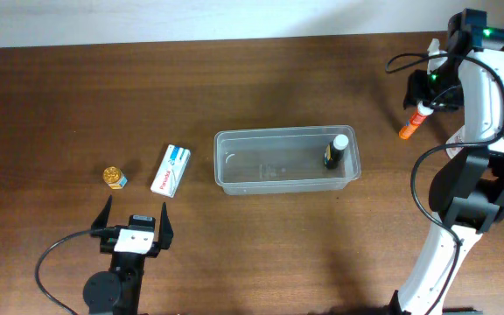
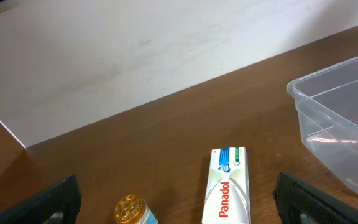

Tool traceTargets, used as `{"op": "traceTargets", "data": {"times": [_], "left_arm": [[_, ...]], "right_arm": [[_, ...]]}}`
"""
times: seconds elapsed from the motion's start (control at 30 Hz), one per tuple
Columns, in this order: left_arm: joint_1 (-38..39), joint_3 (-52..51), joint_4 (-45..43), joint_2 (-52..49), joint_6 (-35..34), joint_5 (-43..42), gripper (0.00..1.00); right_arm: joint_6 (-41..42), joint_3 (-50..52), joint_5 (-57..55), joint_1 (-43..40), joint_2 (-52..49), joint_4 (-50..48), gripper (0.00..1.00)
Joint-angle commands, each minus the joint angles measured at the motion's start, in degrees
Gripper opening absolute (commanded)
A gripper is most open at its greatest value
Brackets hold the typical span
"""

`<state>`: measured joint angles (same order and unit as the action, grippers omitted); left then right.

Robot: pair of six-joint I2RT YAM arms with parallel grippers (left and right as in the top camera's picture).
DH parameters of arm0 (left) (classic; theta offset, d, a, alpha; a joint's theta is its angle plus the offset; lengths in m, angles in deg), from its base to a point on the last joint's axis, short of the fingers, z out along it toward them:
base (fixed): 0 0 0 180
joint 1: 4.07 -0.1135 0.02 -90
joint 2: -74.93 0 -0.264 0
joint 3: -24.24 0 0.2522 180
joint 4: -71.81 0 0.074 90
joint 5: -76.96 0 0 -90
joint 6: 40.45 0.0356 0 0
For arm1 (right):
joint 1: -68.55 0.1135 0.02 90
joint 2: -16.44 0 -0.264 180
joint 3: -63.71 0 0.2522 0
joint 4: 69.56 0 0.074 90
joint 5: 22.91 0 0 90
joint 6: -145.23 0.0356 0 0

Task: Pack container
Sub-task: 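Lower the right gripper and grasp the orange Redoxon tube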

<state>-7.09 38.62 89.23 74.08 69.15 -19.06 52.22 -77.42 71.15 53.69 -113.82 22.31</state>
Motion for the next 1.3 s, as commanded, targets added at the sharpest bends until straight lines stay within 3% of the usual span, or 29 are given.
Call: {"op": "traceTargets", "data": {"times": [0.0, 0.7, 1.27], "left_arm": [[-0.24, -0.13, 0.28, 0.55, 0.66, -0.61, 0.99], [-0.24, -0.13, 0.28, 0.55, 0.66, -0.61, 0.99], [-0.24, -0.13, 0.28, 0.55, 0.63, -0.61, 0.99]], "right_arm": [[0.24, 0.52, -0.50, -0.22, -0.68, -0.20, 0.54], [0.26, 3.80, -1.79, -0.22, -0.74, -1.25, 0.54], [0.50, 3.82, -3.43, -0.20, -0.72, -1.16, 0.33]]}}
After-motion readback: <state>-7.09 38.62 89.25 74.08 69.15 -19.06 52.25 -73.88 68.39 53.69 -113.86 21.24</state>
